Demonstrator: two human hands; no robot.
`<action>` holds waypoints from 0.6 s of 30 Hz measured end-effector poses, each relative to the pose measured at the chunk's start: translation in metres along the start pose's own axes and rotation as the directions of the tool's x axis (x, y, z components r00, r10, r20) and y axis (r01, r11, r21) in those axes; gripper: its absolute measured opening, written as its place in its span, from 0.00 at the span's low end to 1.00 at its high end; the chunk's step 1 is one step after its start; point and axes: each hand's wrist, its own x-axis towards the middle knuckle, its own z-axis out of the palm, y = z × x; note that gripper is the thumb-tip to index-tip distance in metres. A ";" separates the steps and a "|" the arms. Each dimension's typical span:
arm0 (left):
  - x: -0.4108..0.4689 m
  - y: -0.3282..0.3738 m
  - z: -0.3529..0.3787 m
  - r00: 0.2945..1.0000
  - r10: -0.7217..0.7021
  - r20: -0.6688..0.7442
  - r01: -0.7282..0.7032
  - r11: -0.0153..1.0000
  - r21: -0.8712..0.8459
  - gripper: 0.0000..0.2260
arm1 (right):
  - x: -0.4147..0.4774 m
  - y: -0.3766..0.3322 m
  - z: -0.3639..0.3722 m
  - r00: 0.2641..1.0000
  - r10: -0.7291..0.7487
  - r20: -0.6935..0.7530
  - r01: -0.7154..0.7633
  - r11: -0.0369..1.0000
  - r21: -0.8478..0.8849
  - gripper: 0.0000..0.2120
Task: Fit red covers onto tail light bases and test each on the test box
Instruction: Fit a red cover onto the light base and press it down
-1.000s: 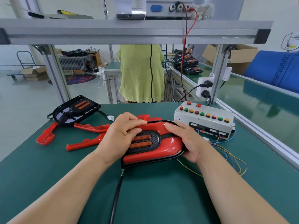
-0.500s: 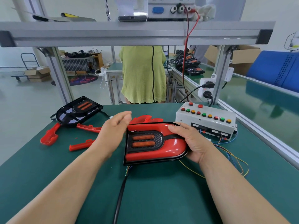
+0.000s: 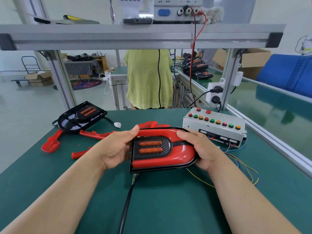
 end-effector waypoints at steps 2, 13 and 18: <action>0.002 -0.002 0.000 0.999 0.030 0.029 -0.028 0.998 -0.053 0.21 | 0.000 0.000 0.000 1.000 0.000 0.002 0.000 1.000 0.005 0.26; 0.007 -0.010 0.009 0.992 0.070 -0.105 -0.080 0.993 -0.087 0.18 | 0.001 0.003 -0.001 1.000 0.000 0.014 0.000 1.000 -0.004 0.19; 0.009 -0.012 0.014 0.989 0.024 -0.149 -0.050 0.983 -0.179 0.17 | 0.004 0.004 0.000 1.000 -0.007 0.011 0.007 1.000 0.010 0.19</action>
